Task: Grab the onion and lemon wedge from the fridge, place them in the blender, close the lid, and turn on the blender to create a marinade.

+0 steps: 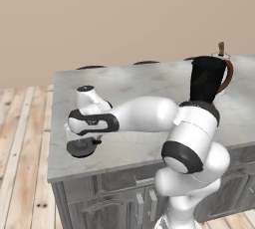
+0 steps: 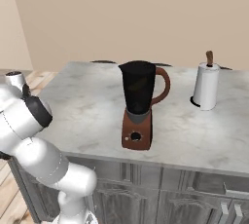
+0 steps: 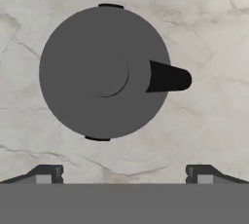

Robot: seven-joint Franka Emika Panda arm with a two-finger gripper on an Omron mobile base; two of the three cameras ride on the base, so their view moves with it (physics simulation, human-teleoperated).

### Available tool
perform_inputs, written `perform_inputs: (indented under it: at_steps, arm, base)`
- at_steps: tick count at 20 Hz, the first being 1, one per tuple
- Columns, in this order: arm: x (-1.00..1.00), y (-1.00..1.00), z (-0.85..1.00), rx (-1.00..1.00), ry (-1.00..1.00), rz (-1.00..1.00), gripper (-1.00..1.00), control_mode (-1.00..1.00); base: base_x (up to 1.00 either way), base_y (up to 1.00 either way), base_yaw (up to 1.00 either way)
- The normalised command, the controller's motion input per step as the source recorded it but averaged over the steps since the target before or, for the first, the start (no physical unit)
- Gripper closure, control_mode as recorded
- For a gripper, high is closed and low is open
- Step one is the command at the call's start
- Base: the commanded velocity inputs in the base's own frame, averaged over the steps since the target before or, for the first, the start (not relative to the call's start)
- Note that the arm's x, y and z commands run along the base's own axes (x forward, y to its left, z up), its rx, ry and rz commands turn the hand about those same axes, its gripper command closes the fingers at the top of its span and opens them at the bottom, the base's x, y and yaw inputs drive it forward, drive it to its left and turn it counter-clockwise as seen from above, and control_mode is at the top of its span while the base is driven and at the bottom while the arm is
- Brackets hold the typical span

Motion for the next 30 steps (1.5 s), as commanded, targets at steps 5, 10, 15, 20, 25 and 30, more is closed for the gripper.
perform_inputs:
  at_steps: [5,10,15,20,25,30]
  arm:
    - [0.13,0.05,-0.44,0.00,0.00,-0.01,-1.00,-1.00]
    - [0.17,0.09,-0.26,0.00,-0.01,0.00,-1.00,-1.00]
    - [0.14,0.16,-0.09,0.00,-0.05,0.00,-1.00,-1.00]
    - [0.15,0.13,-0.17,0.00,-0.03,0.00,-1.00,-1.00]
    - [0.14,-0.03,-0.38,0.00,-0.06,0.00,-1.00,-1.00]
    - [0.17,0.00,-0.09,0.01,0.00,0.00,-1.00,-1.00]
  base:
    - [0.00,0.00,0.00]
    - [0.00,0.00,0.00]
    - [0.00,0.00,0.00]
    - [0.00,0.00,0.00]
    - [0.00,0.00,0.00]
    - [0.00,0.00,0.00]
